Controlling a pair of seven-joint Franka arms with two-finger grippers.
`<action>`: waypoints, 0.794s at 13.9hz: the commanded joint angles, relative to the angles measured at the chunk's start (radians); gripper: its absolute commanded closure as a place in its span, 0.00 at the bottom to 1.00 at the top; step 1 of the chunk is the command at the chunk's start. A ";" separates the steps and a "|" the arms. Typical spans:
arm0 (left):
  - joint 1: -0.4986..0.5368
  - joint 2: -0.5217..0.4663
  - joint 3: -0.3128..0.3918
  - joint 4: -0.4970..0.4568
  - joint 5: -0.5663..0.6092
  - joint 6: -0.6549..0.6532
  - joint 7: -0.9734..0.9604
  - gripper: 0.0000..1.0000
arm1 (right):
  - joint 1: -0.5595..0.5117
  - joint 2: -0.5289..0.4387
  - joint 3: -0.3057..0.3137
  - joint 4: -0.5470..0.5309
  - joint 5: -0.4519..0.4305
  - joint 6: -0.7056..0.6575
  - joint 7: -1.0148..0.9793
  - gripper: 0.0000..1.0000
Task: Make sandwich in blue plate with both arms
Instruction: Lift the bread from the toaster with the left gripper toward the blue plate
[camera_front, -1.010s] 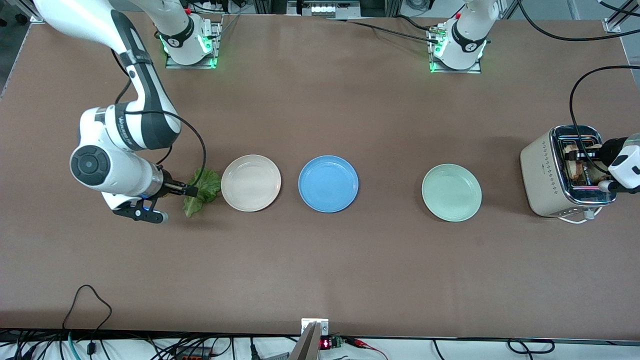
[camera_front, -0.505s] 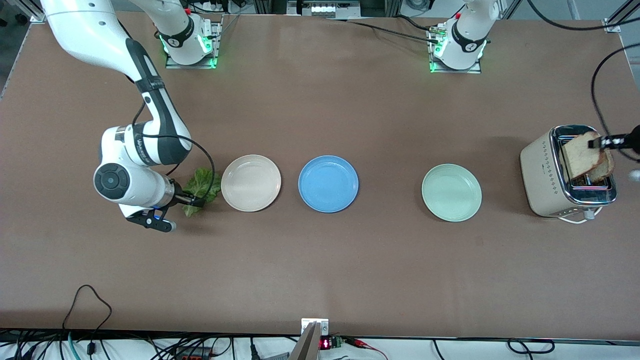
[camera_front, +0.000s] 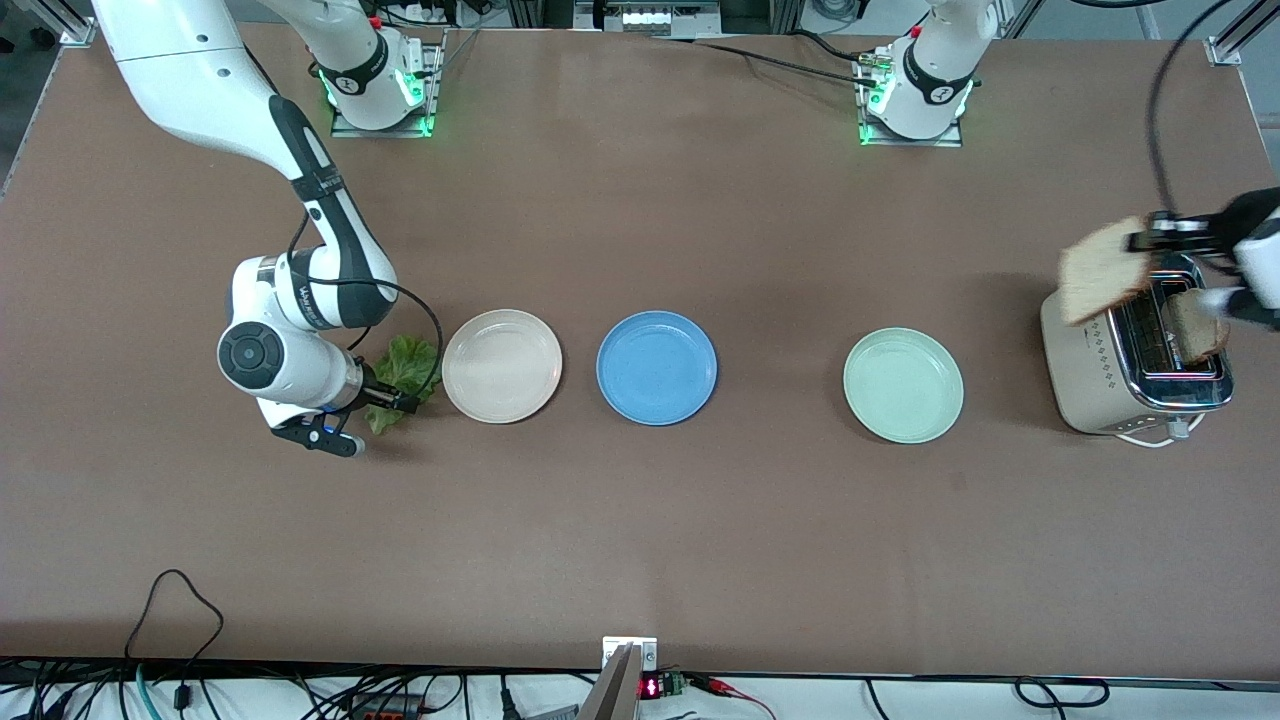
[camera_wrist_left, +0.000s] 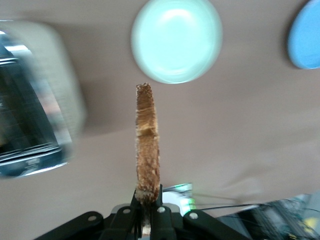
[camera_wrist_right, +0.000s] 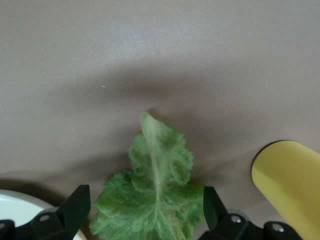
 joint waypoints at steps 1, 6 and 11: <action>0.001 0.008 -0.132 -0.116 -0.071 0.147 -0.134 1.00 | 0.001 -0.014 0.000 -0.051 -0.004 0.057 -0.024 0.00; -0.075 0.151 -0.369 -0.175 -0.097 0.446 -0.453 1.00 | -0.011 -0.010 0.000 -0.068 -0.004 0.077 -0.064 0.00; -0.295 0.346 -0.369 -0.173 -0.105 0.814 -0.711 1.00 | -0.011 0.001 0.000 -0.068 -0.004 0.077 -0.066 0.00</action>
